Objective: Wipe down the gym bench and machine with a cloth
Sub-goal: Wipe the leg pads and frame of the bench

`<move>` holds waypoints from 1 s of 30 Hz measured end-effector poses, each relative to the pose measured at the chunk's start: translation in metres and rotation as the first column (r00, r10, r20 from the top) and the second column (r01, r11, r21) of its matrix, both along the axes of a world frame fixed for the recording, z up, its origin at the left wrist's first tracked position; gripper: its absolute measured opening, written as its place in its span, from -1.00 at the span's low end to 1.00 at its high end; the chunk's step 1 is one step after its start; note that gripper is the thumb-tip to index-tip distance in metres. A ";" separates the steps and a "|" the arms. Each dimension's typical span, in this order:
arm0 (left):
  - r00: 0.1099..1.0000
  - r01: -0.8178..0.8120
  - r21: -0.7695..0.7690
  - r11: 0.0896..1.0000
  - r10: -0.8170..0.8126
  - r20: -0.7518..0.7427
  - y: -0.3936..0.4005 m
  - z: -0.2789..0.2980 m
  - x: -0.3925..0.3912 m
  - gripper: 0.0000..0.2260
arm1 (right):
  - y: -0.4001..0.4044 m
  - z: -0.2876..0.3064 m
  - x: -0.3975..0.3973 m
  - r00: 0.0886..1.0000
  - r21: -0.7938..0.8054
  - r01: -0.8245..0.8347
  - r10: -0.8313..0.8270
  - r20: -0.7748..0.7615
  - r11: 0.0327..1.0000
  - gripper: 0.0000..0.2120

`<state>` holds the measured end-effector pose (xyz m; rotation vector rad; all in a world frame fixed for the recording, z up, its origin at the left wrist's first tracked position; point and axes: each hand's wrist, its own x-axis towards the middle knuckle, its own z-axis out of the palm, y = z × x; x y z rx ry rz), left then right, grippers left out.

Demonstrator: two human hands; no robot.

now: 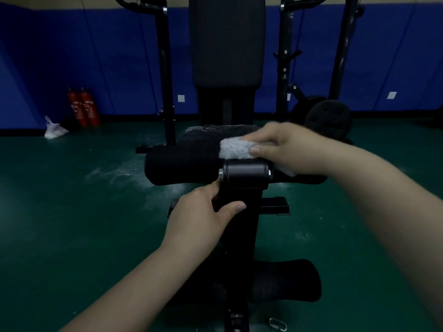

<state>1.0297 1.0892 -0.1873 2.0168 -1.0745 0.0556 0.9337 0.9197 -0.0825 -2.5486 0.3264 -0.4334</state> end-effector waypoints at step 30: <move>0.977 0.031 0.667 0.745 0.117 -0.176 0.090 0.153 0.009 -0.53 | 0.053 0.083 -0.047 0.871 0.275 0.471 -0.391 -0.298 0.838 -0.65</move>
